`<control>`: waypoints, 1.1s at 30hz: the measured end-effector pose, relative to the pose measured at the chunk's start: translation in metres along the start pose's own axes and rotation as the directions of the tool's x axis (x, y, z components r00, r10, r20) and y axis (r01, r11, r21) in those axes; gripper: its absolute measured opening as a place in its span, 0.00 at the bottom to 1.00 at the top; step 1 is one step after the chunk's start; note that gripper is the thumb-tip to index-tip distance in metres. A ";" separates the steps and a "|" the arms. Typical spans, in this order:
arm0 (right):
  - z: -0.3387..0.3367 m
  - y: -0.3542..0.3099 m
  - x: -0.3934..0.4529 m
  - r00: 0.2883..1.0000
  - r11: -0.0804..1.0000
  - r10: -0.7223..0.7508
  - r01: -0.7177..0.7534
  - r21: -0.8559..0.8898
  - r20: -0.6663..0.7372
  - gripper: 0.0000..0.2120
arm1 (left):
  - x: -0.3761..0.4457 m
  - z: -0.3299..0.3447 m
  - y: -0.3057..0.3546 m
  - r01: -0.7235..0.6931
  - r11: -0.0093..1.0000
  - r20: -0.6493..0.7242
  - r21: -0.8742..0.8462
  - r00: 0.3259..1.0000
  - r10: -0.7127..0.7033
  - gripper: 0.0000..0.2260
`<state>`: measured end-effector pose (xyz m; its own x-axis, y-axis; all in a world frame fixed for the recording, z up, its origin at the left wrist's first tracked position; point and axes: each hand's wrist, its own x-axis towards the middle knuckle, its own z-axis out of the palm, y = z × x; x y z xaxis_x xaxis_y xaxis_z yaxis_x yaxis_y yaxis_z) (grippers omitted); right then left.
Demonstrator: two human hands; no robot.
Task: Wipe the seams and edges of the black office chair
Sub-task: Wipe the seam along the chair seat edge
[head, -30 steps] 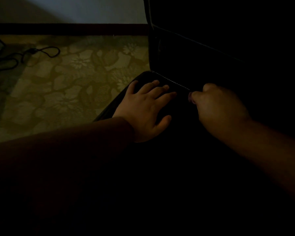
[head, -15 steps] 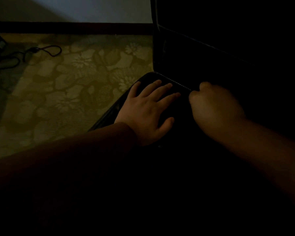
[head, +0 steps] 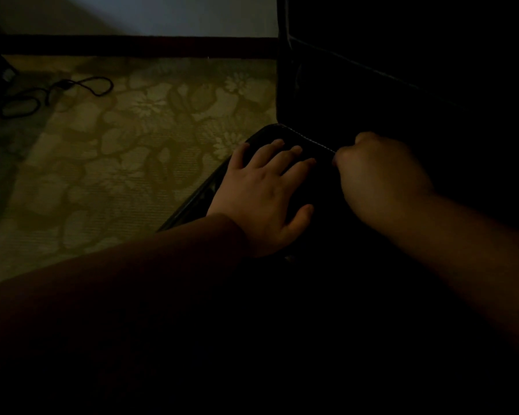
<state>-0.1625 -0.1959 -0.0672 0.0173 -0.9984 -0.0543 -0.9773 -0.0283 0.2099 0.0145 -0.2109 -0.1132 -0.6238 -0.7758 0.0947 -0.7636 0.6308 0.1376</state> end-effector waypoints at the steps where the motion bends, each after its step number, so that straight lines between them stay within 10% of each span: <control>1: 0.000 -0.004 0.004 1.000 1.000 0.017 -0.017 -0.010 -0.004 0.12 | 0.000 0.001 0.000 0.000 1.000 0.001 0.007 1.000 0.000 0.33; 33: 0.000 -0.006 0.010 0.993 0.994 -0.101 0.103 0.032 -0.062 0.12 | 0.000 0.002 0.001 -0.017 1.000 -0.023 0.000 1.000 0.017 0.33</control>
<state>-0.1570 -0.2054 -0.0689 0.1291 -0.9915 -0.0147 -0.9766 -0.1297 0.1714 0.0130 -0.2102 -0.1154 -0.6325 -0.7653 0.1193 -0.7531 0.6436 0.1362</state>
